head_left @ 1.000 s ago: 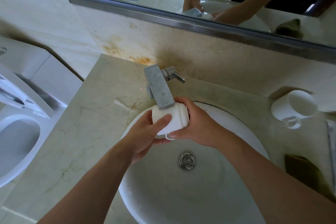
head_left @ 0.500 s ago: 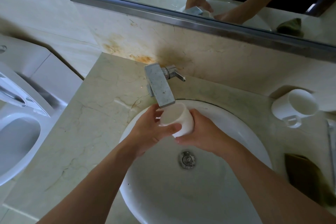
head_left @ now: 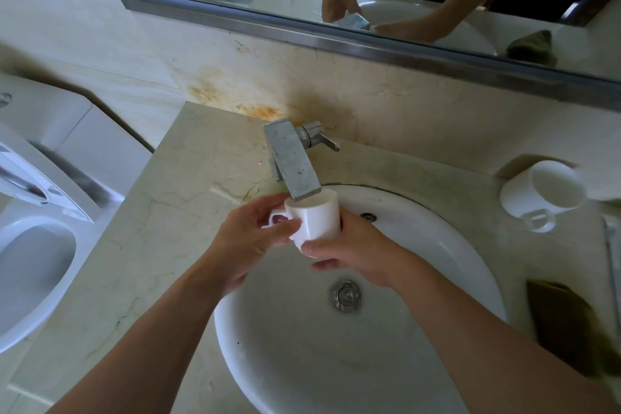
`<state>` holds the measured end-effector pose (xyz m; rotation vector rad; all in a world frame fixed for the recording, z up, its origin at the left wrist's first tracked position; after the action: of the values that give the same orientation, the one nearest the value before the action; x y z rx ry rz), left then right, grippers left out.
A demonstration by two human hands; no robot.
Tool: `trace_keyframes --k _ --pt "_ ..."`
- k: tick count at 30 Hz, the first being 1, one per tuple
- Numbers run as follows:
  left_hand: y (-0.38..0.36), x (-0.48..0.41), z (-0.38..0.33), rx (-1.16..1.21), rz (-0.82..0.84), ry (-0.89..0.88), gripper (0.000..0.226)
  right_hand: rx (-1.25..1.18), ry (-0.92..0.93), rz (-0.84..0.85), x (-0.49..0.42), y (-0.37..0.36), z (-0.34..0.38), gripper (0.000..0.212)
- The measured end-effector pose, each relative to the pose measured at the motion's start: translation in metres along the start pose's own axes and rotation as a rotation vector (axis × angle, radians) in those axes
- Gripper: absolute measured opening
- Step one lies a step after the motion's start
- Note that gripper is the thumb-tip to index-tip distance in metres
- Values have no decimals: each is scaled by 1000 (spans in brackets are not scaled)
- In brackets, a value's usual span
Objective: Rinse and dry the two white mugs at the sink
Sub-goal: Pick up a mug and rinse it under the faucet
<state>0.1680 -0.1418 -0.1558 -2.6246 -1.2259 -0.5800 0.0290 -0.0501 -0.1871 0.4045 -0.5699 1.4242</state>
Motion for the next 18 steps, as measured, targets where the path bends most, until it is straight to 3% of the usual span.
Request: trace_keyframes --k 10,18 --pt "14 6 5 -78 -116 97 18 -20 -163 160 8 -13 -2 36" --pt "4 2 14 26 -94 206 20 -121 -358 163 18 -11 -9 71"
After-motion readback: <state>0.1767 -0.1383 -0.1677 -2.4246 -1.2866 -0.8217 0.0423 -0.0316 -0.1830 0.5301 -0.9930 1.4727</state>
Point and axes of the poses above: each hand's wrist, its own x-axis away from the middle knuckle, its own y-axis out of the back of the hand, z = x × y, the point moved 9 cm from there along -x, towards the middle knuckle, and after that the axes turned 2 degrees about -y, right-handed, at the moved point
